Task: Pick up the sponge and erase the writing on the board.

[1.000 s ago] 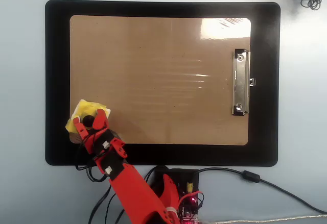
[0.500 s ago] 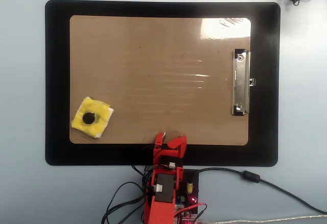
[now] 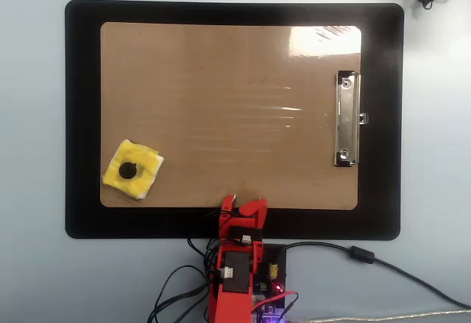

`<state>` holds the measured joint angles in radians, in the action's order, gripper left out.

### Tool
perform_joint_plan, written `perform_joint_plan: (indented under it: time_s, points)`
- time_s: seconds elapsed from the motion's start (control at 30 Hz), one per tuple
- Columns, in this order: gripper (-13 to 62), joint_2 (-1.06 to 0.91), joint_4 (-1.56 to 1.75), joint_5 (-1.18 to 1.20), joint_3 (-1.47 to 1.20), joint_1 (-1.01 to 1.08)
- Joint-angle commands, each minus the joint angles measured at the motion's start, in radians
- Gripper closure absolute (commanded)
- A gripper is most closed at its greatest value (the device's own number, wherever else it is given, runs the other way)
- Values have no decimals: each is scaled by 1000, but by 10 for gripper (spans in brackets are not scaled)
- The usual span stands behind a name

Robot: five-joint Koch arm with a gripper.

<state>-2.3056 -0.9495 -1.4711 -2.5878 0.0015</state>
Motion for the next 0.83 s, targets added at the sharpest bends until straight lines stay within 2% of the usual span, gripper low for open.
perform_joint_plan:
  time_s: [0.0, 0.23, 0.8]
  points:
    - [156, -54, -60, -31, -3, -9]
    - [155, -51, -250, -74, 43, -86]
    - [151, -49, -255, -94, 46, -98]
